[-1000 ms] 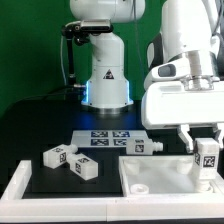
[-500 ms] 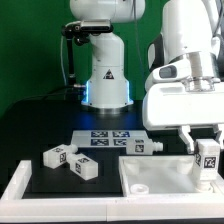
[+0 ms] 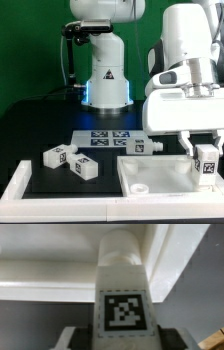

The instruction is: Assemble one leg

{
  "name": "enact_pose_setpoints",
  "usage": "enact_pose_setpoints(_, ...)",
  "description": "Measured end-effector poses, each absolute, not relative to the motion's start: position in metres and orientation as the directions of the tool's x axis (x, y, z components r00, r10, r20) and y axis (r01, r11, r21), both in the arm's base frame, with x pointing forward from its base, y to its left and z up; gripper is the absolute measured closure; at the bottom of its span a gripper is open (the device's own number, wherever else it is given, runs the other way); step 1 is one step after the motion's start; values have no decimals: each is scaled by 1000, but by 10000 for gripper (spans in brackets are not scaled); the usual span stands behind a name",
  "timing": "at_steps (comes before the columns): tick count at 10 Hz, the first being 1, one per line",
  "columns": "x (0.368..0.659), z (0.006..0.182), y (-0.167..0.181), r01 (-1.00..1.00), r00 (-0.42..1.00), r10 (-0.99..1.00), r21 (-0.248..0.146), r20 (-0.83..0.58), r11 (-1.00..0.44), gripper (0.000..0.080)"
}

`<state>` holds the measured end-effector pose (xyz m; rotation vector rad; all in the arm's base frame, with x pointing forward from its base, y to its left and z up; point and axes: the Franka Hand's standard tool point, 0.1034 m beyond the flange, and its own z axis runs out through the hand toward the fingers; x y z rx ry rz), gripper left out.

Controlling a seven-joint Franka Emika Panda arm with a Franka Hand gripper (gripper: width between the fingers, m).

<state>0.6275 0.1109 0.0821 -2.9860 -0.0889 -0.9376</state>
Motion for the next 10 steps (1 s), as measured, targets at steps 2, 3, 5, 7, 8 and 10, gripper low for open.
enact_pose_setpoints(2,628,83,113,46,813,39,2,581,-999,512)
enact_pose_setpoints(3,628,83,113,46,812,38,1,582,-999,512)
enact_pose_setpoints(5,628,83,113,46,813,38,2,581,-999,325)
enact_pose_setpoints(7,628,83,113,46,813,38,2,581,-999,190)
enact_pose_setpoints(8,628,83,113,46,813,38,2,580,-999,162)
enact_pose_setpoints(10,628,82,113,46,819,38,1,572,-999,152)
